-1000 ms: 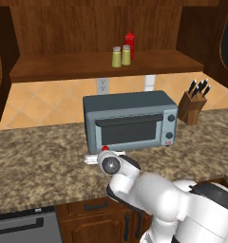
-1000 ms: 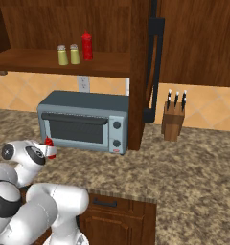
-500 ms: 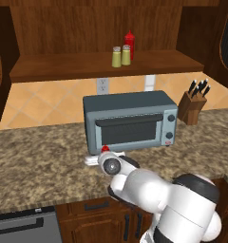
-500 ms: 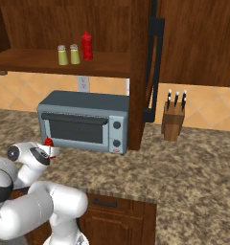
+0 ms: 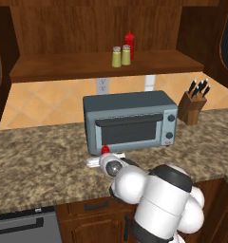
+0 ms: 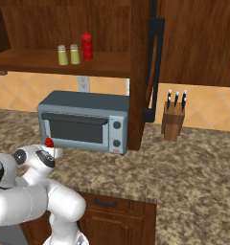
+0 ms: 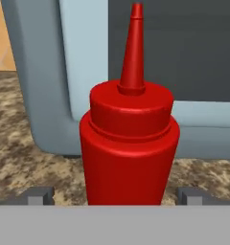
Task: Put the shaker and condiment bottle from the counter next to their counterparts in the cabinet.
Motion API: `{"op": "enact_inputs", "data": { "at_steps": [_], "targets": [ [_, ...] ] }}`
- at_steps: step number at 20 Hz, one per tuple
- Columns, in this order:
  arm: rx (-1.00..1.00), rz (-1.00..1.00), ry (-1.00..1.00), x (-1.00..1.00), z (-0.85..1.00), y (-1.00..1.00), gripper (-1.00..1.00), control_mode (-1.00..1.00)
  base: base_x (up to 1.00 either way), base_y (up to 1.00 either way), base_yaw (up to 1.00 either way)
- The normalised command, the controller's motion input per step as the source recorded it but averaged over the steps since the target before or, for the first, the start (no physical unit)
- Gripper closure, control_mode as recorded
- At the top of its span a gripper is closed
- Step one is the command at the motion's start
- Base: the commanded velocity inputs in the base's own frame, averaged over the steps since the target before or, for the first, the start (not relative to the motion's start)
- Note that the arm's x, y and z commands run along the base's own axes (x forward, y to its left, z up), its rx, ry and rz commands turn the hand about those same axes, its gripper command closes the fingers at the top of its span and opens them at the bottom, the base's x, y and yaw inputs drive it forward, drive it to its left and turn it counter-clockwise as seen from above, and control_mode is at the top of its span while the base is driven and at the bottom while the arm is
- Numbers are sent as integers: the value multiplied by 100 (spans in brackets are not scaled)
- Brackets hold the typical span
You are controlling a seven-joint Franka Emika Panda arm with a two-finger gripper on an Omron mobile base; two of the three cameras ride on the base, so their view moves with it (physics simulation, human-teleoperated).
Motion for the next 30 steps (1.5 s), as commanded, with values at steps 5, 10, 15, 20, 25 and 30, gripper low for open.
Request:
{"op": "enact_inputs", "data": {
  "at_steps": [5,10,15,20,25,30],
  "targets": [
    [0,2,-2,6,-13,0,100,-100,0,0,0],
    [-1,0,0,-3,0,0,100,-100,0,0,0],
    [2,8,-20,-29,15,0,100,-100,0,0,0],
    [0,5,-18,-20,27,0,100,-100,0,0,0],
    [-3,0,-3,-28,13,-14,100,-100,0,0,0],
    [-2,-5,9,-24,29,-29,100,-100,0,0,0]
  ]
}}
